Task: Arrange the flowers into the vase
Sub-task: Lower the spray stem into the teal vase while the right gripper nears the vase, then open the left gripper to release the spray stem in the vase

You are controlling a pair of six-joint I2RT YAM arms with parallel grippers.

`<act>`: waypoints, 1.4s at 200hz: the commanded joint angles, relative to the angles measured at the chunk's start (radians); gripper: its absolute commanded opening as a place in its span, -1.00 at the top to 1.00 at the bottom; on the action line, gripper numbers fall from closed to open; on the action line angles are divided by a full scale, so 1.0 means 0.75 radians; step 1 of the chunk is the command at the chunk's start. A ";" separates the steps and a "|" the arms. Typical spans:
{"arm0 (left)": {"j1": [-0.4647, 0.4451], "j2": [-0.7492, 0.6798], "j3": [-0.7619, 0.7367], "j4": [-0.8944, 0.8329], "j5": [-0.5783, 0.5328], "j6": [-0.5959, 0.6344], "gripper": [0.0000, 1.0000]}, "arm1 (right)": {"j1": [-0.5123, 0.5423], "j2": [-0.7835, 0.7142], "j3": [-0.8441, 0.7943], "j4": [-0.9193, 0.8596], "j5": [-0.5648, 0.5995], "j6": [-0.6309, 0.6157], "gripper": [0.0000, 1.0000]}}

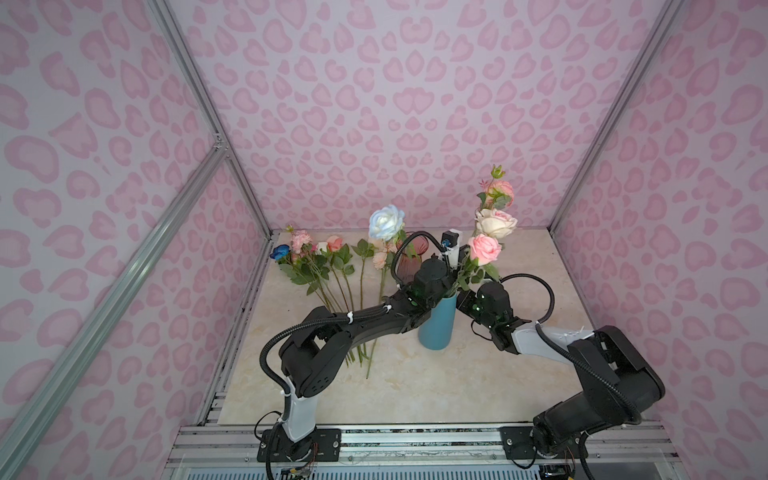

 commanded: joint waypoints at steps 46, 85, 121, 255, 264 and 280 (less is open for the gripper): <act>-0.138 -0.115 -0.237 0.147 -0.132 0.020 0.93 | 0.061 -0.236 -0.016 -0.130 0.116 -0.106 -0.12; -0.197 -0.153 -0.404 0.253 -0.274 0.019 0.93 | 0.136 -0.299 0.001 -0.210 0.170 -0.139 -0.13; -0.195 -0.185 -0.448 0.230 -0.314 0.040 0.93 | 0.157 -0.320 0.037 -0.261 0.181 -0.137 -0.12; -0.197 -0.455 -0.562 0.117 -0.393 0.192 0.38 | 0.265 -0.353 0.184 -0.419 0.268 -0.226 -0.16; -0.199 -0.475 -0.562 0.106 -0.388 0.204 0.32 | 0.273 -0.351 0.195 -0.428 0.271 -0.230 -0.16; -0.196 -0.507 -0.544 0.065 -0.372 0.225 0.29 | 0.275 -0.353 0.210 -0.444 0.280 -0.230 -0.17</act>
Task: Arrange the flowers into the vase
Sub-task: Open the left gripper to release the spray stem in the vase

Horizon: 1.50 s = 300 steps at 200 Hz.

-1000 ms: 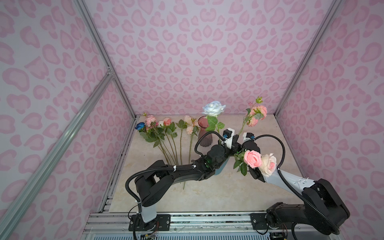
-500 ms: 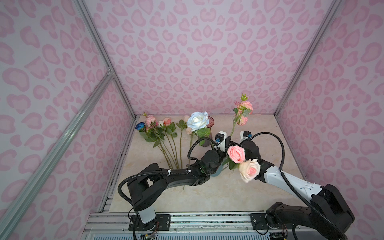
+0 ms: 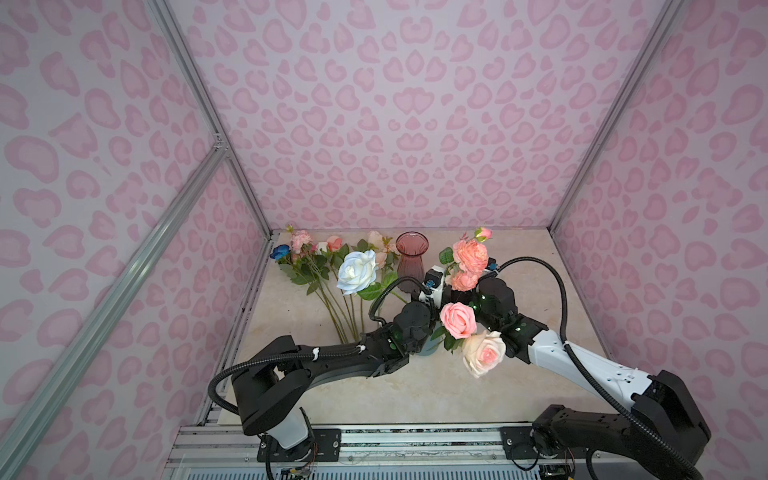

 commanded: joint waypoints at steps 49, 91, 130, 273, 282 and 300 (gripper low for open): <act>-0.001 -0.052 0.104 -0.122 0.028 0.099 0.12 | 0.016 -0.013 0.044 -0.063 0.064 -0.026 -0.17; -0.002 -0.091 0.165 -0.216 0.065 0.128 -0.13 | 0.014 -0.049 0.040 -0.076 0.091 -0.035 -0.20; -0.002 -0.150 0.224 -0.336 0.086 0.160 -0.17 | 0.011 -0.064 0.040 -0.065 0.094 -0.029 -0.21; 0.019 -0.289 0.702 -0.846 0.280 0.260 -0.33 | 0.009 -0.133 0.075 -0.121 0.115 -0.036 -0.24; 0.024 -0.294 0.751 -0.883 0.295 0.263 -0.33 | 0.007 -0.139 0.078 -0.125 0.115 -0.036 -0.25; 0.042 -0.306 0.867 -0.979 0.324 0.261 -0.35 | 0.006 -0.144 0.090 -0.149 0.106 -0.049 -0.24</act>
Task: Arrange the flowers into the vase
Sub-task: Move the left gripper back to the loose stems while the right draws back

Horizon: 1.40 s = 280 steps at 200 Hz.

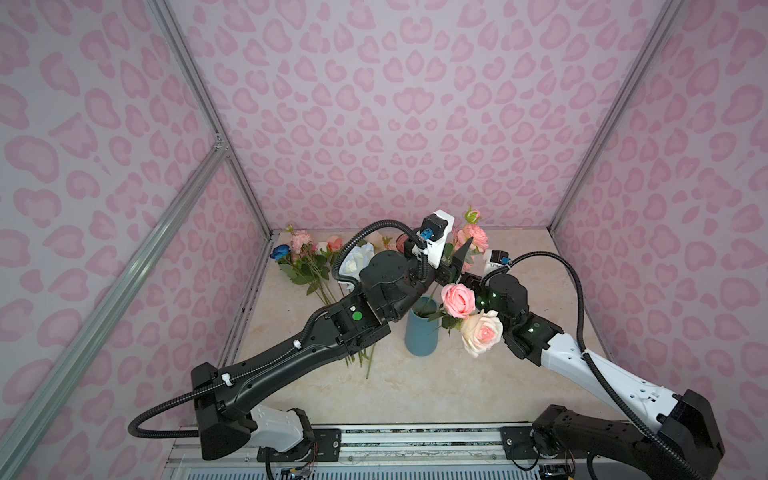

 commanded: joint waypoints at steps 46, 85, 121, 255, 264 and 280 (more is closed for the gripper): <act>0.195 -0.190 0.308 -0.369 0.035 -0.066 -0.33 | -0.042 -0.089 0.005 -0.124 -0.022 -0.061 -0.26; 0.421 -0.371 0.312 -0.542 -0.130 -0.148 -0.28 | -0.081 -0.163 -0.009 -0.210 -0.073 -0.090 -0.27; 0.785 -0.456 0.069 -0.765 -0.142 -0.442 -0.26 | -0.126 -0.240 -0.029 -0.314 -0.121 -0.100 -0.26; 1.115 0.821 0.200 -0.843 0.444 -0.721 -0.14 | -0.412 -0.380 -0.217 -0.423 -0.450 -0.136 -0.27; 1.102 0.901 0.279 -0.875 0.437 -0.707 -0.14 | -0.418 -0.366 -0.219 -0.421 -0.458 -0.144 -0.28; 1.091 1.014 0.375 -0.922 0.413 -0.683 -0.11 | -0.440 -0.353 -0.225 -0.415 -0.471 -0.152 -0.27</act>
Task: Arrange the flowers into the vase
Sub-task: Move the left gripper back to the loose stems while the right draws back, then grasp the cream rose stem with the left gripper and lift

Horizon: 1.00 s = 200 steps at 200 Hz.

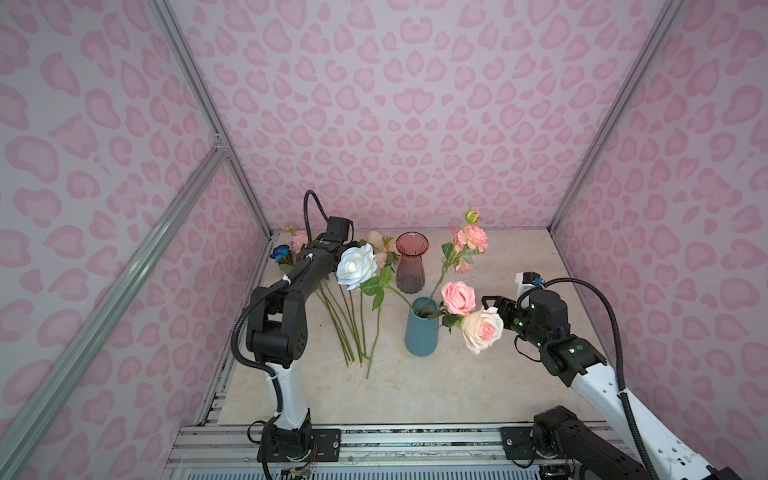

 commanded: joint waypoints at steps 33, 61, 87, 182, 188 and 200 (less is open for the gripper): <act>-0.034 0.275 0.205 -0.165 -0.073 0.121 -0.06 | -0.058 0.041 -0.028 0.073 -0.080 -0.020 -0.27; -0.039 0.340 0.211 -0.155 -0.026 0.135 0.07 | -0.064 0.074 -0.028 0.093 -0.089 -0.014 -0.27; -0.043 0.376 0.219 -0.153 0.008 0.158 0.24 | -0.062 0.089 -0.026 0.104 -0.094 -0.008 -0.26; -0.046 -0.091 0.092 -0.104 -0.009 0.159 0.93 | -0.064 -0.003 -0.002 0.063 -0.092 0.000 -0.24; -0.046 -0.152 0.080 -0.095 -0.013 0.150 0.93 | -0.063 -0.014 0.000 0.059 -0.093 0.001 -0.23; -0.046 -0.278 0.048 -0.071 -0.038 0.137 0.93 | -0.063 -0.037 0.011 0.045 -0.092 0.005 -0.23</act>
